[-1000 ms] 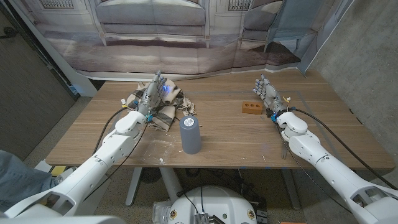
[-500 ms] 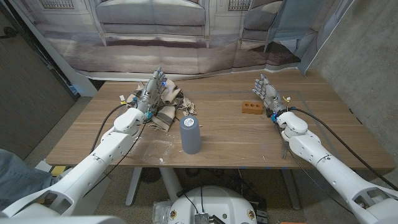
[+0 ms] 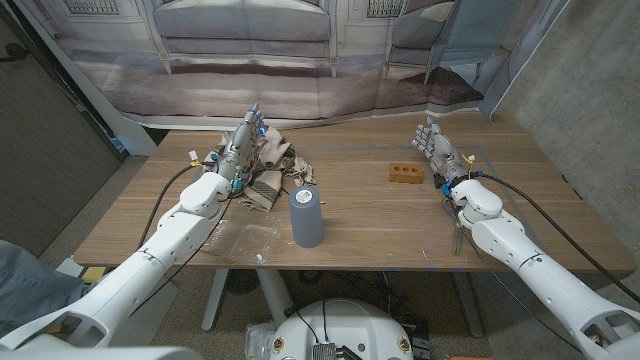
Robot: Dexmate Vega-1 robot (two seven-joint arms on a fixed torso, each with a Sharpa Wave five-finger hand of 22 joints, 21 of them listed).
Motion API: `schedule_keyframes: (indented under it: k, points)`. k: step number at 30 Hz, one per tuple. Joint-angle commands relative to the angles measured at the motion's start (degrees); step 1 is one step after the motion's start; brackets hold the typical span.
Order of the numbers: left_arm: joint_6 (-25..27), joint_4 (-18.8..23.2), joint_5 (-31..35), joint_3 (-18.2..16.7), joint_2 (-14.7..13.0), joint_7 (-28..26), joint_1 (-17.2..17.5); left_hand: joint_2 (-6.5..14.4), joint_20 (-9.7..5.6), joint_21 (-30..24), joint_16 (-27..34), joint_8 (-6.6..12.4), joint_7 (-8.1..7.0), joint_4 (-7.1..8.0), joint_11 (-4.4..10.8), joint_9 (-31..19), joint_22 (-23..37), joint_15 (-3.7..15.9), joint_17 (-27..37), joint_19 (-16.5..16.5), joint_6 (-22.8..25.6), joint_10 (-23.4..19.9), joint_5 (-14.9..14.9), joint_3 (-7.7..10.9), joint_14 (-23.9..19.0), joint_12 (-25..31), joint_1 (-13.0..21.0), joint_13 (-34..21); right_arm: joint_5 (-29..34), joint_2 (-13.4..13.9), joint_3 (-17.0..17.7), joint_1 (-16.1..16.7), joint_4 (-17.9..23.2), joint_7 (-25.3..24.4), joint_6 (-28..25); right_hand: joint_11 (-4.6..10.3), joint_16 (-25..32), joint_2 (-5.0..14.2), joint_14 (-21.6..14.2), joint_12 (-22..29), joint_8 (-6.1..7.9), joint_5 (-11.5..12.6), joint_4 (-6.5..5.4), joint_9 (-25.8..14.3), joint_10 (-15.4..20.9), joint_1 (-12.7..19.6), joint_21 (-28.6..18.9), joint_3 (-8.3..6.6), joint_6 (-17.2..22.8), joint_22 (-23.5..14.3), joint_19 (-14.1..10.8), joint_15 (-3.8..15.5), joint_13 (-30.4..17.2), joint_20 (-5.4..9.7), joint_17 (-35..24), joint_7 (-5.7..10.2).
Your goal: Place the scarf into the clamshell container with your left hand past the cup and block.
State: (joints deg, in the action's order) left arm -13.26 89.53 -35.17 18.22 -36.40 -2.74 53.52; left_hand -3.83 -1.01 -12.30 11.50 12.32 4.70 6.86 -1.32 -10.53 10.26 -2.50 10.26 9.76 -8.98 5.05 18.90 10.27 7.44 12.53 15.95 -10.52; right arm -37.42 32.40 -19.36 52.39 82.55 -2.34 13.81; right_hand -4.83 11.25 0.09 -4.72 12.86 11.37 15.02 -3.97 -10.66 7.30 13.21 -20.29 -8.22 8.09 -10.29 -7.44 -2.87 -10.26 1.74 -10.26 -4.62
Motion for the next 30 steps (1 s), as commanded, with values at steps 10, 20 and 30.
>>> schedule_keyframes:
  k: [10,20,30]
  points:
    - [-2.5,0.6,4.1,-0.7,-0.6,-2.9,1.0,0.5,0.22,-0.4,0.5,1.02,-0.54,-0.66,0.55,-0.2,0.2,0.68,0.1,-0.8,3.5,-2.2,0.5,-0.01,-2.1,0.9,1.0,-0.2,-0.6,0.1,0.3,0.8,0.0,0.6,0.5,-0.04,0.4,-0.01,-0.9,0.2,0.10,-0.3,0.04,-0.1,1.1,-0.3,0.4,0.23,1.0,-0.1,-0.7,0.07,-0.2,0.25,-0.3,0.15]
    - [-3.1,0.9,7.7,-0.6,-1.1,-5.2,1.2,0.6,0.01,-0.5,0.6,1.17,-0.85,-0.84,1.03,-0.2,0.2,1.02,0.1,-1.5,4.6,-3.2,0.6,-0.11,-3.1,1.0,1.4,-0.2,-0.7,0.5,0.6,0.8,1.0,0.3,0.1,-0.08,0.3,0.06,-1.0,0.3,0.09,-0.4,0.09,-0.1,1.6,-0.4,0.6,0.30,1.1,-0.1,-0.8,-0.03,-0.2,0.22,-0.3,0.17]
    - [-1.1,3.9,12.2,-1.4,-3.2,-9.2,2.8,0.8,-0.11,-0.4,0.6,1.26,-1.06,-0.98,1.10,-0.2,0.2,1.30,0.1,-1.7,5.5,-3.8,0.7,-0.17,-3.8,1.0,1.7,-0.2,-0.8,0.6,1.0,1.4,1.5,-0.3,0.2,-0.07,0.2,0.08,-1.2,0.3,0.07,-0.4,0.11,-0.1,1.7,-0.4,0.7,0.38,1.2,-0.1,-0.9,-0.07,-0.2,0.14,-0.3,0.24]
